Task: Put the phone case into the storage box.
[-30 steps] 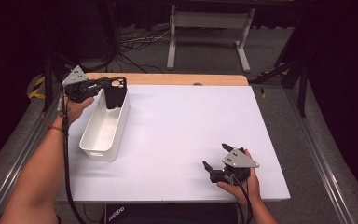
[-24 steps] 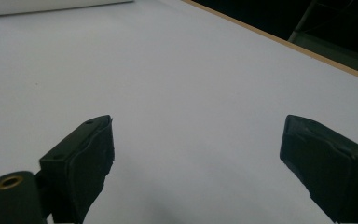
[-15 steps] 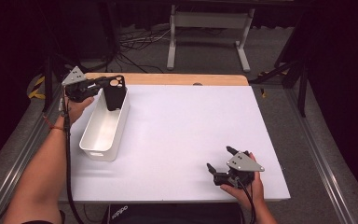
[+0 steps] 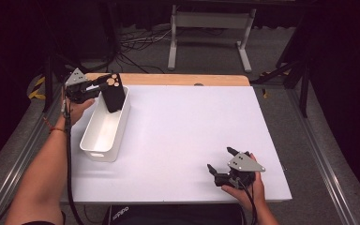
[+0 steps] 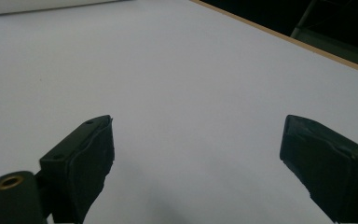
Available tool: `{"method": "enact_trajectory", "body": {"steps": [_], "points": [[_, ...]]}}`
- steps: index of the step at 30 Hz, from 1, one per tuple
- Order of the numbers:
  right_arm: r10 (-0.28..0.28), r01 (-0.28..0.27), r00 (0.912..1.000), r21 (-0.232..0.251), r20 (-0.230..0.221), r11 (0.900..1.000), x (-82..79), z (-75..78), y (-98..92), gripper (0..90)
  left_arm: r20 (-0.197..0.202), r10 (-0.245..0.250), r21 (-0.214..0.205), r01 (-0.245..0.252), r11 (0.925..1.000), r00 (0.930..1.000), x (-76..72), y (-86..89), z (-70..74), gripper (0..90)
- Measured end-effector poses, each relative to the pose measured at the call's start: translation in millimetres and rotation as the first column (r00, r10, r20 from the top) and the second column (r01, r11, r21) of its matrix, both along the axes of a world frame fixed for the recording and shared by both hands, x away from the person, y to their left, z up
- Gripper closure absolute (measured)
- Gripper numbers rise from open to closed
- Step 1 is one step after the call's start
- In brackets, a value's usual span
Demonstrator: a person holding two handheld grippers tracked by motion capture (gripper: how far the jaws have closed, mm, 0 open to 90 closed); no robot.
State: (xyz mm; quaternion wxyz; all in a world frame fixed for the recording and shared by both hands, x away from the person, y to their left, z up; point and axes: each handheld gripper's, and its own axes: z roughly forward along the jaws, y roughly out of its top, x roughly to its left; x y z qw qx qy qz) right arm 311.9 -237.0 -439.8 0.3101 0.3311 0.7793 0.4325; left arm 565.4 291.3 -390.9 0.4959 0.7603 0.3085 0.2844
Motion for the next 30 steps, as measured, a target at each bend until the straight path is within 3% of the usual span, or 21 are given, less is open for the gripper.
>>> {"method": "enact_trajectory", "body": {"steps": [5,10,18,22,30], "points": [[0.006,-0.006,0.9999,-0.005,-0.009,1.0000,0.6,-1.6,0.7,10.8,0.000,0.016,0.008,-0.016,0.9998,0.9999,1.7,-2.1,1.1,59.2],[0.017,-0.017,0.9997,-0.014,-0.014,0.9998,1.3,-2.8,2.8,10.9,0.008,0.025,-0.028,-0.025,0.9993,0.9997,-0.1,-1.3,2.9,57.5],[0.032,-0.032,0.9994,-0.024,-0.013,0.9992,1.6,-3.5,5.6,10.9,0.006,0.035,-0.030,-0.035,0.9989,0.9994,-5.6,2.4,8.0,52.8],[0.038,-0.038,0.9992,-0.023,-0.009,0.9990,1.9,-3.0,5.8,10.9,0.023,0.053,-0.014,-0.053,0.9985,0.9983,-11.1,2.4,11.4,46.2],[0.048,-0.048,0.9988,-0.018,-0.005,0.9987,4.1,-1.5,5.9,10.9,0.038,0.073,-0.015,-0.073,0.9972,0.9966,-18.5,5.7,15.7,42.0]]}}
